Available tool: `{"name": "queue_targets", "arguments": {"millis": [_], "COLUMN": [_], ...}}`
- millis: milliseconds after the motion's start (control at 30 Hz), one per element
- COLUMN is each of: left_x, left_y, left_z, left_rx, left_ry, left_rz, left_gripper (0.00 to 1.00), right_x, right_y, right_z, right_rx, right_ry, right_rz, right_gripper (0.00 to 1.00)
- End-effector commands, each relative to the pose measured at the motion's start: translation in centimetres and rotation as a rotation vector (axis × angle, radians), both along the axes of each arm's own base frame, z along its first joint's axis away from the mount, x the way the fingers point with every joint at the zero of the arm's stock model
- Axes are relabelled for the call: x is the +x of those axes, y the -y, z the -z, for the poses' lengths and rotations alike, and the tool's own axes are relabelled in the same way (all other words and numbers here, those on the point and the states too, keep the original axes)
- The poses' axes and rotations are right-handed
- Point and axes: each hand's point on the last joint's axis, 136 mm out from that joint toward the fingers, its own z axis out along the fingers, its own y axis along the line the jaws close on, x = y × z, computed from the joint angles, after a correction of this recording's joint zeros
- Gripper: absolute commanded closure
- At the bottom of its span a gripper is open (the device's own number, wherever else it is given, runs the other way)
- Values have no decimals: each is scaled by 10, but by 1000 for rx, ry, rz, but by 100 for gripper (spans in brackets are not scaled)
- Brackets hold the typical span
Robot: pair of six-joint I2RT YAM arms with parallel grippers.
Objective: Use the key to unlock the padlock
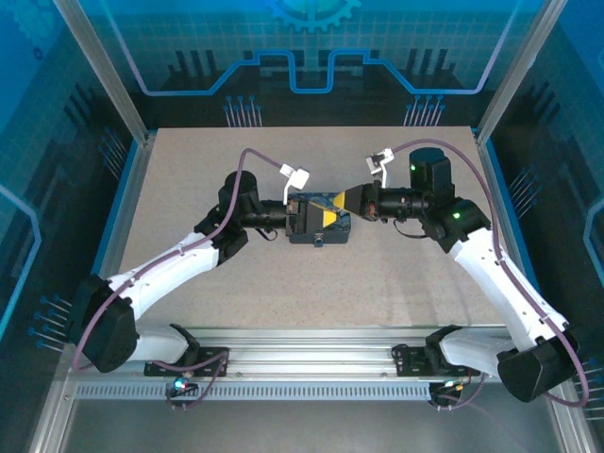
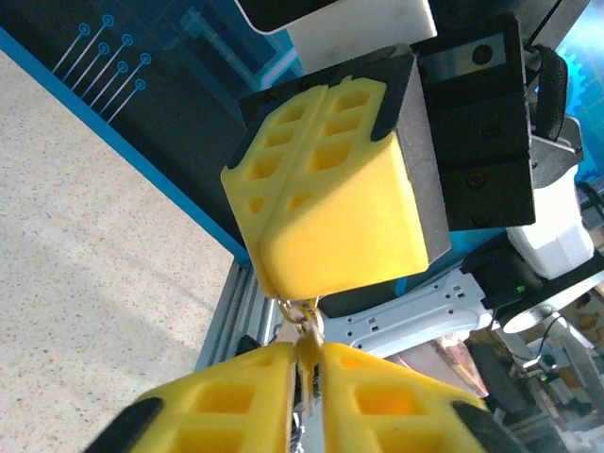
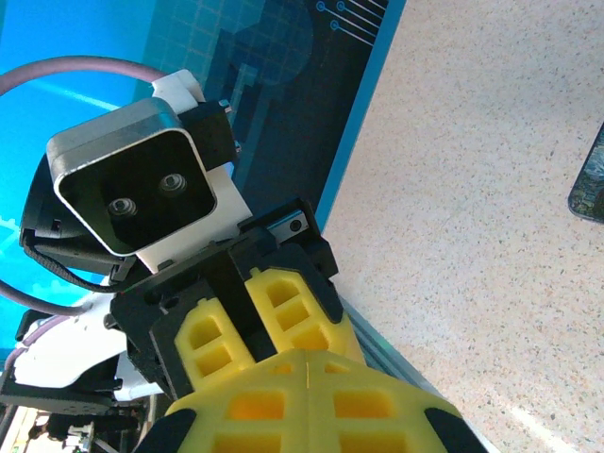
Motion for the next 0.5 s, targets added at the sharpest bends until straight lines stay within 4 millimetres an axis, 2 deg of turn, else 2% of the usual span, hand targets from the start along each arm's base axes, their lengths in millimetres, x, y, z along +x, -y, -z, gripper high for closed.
{"name": "queue_targets", "arguments": {"millis": [0,200,300,400,467], "left_x": [-7,-9,-8,-6,-5], "left_y": [-5,-6,-7,-9,-12], "left_z": [-6,-3,-1,3,9], "left_rx": [4,23,44,108,174], "left_ry": [47,46,49,45,32], "left_rz": [-1,-4,-13,-32,-44], "left_gripper": [89,99,100,100,100], "right_x": [-7,-8,-8,-7,-6], "right_y": [2,3,5,10,16], "right_z": [-3,-4,1,10,17], "right_rx": [9,13,0,-24,-44], "right_ry": [8,14,9,17,23], "right_rz": [-22,-21,-18,-14,-1], "right_gripper": [99,99,97,88,77]}}
